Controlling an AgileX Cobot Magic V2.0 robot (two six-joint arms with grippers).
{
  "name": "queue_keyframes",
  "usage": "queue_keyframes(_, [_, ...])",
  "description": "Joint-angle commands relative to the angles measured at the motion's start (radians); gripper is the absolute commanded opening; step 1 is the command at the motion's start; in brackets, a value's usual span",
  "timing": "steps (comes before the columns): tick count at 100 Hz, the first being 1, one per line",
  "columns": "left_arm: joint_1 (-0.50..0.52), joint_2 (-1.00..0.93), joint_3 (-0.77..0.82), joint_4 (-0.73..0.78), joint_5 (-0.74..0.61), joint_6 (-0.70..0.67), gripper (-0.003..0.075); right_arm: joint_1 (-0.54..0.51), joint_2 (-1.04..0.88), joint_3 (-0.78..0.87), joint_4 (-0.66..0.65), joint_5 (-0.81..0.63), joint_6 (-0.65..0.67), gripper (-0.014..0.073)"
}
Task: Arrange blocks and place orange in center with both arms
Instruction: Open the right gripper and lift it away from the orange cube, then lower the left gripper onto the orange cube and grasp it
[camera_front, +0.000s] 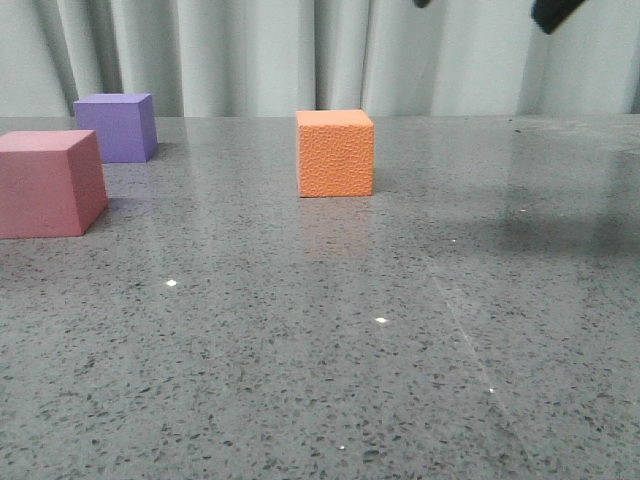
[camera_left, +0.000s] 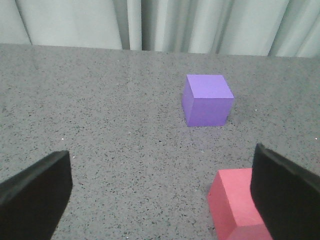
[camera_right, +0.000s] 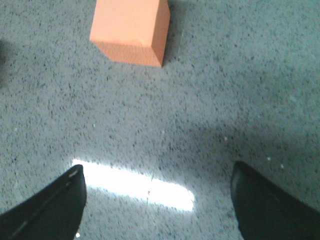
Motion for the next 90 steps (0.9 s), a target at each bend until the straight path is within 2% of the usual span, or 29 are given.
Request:
queue_keyframes(1, [0.0,0.047,-0.087,-0.018,-0.029,0.029,0.0691,-0.001,-0.092,0.037,0.0,-0.081,-0.013,0.0591])
queue_keyframes(18, [-0.039,0.175,-0.235,-0.022,0.06,0.147,0.0691,-0.001,-0.185,0.111,0.0,-0.109,-0.013,0.0591])
queue_keyframes(55, [-0.231,0.52,-0.635,-0.142,0.294,0.586,0.0691,-0.001,-0.235,0.124,0.0,-0.108,-0.013,0.0591])
queue_keyframes(90, [-0.312,0.837,-1.054,-0.34,0.663,0.915,0.0691,-0.001,-0.237,0.124,0.0,-0.115,-0.013,0.0591])
